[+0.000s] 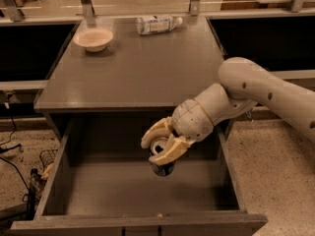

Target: Pick pepsi can from top drawer and place on counter

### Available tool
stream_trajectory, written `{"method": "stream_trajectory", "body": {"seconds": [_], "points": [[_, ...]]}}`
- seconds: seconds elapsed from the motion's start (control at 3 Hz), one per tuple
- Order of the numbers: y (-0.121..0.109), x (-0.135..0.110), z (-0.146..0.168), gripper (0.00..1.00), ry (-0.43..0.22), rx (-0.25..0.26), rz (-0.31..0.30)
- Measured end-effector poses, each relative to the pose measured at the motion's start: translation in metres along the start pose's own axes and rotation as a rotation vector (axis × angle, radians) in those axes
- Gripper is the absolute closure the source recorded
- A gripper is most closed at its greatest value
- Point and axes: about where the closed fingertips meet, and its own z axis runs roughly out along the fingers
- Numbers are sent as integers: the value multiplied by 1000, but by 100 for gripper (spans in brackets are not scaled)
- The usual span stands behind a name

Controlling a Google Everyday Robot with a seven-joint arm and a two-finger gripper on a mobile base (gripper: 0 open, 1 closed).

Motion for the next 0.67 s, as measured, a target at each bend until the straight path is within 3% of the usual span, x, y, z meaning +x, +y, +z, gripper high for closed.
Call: {"method": "stream_trajectory", "body": {"seconds": [0.33, 0.67], "points": [[0, 0, 0, 100, 0, 0, 0], [-15, 7, -5, 100, -11, 9, 22]]}}
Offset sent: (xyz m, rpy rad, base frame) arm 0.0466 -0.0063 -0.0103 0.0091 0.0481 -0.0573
